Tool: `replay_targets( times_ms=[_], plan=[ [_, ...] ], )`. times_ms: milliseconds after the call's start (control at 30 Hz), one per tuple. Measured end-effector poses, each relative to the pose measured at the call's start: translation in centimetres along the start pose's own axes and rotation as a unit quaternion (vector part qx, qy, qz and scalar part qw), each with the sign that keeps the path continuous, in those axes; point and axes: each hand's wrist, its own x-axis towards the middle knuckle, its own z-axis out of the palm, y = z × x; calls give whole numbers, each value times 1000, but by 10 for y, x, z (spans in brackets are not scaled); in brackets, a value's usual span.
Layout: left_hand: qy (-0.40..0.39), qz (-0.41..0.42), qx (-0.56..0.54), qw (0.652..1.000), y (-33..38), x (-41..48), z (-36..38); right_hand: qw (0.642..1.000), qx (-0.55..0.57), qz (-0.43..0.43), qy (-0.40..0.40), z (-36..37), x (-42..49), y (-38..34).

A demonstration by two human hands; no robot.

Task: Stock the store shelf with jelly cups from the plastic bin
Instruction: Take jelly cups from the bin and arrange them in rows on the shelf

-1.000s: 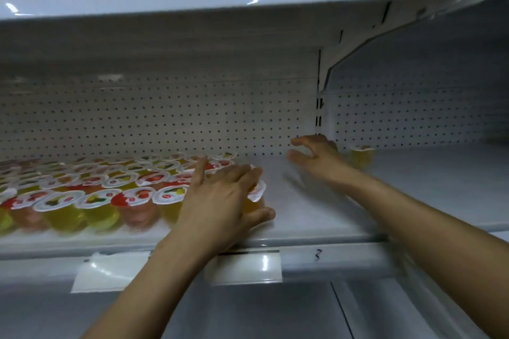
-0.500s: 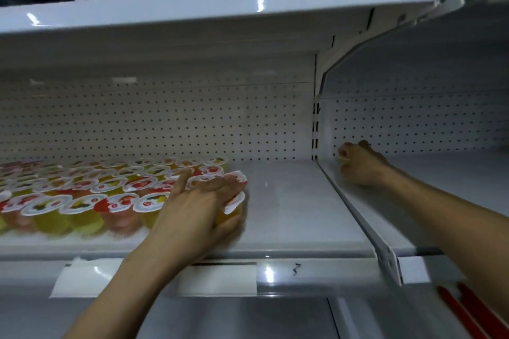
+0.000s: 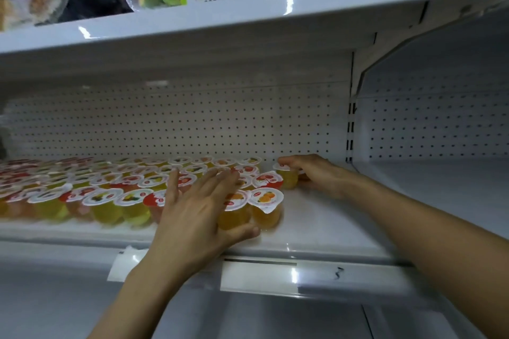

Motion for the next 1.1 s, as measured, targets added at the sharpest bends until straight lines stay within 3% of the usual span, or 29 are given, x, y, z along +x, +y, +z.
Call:
replay_targets(
  times_ms=[67, 367, 500, 667, 833, 967, 1100],
  plan=[
    [-6, -3, 8, 1000, -10, -2, 6, 998, 60, 27, 9, 12, 2, -5],
    [42, 46, 44, 997, -19, 1, 22, 997, 74, 5, -3, 35, 4, -13],
    [41, 53, -10, 998, -25, -1, 20, 999, 31, 16, 0, 36, -3, -16],
    [116, 81, -91, 986, -50, -13, 17, 994, -53, -66, 71, 35, -33, -29],
    [127, 119, -55, 983, -64, -14, 15, 986, -55, -128, 95, 57, -72, -38],
    [128, 131, -44, 982, -69, -14, 21, 955, -196, -147, 168, 82, -94, -36],
    [157, 113, -52, 980, -63, -15, 25, 945, -180, -133, 240, 98, -102, -27]
  ],
)
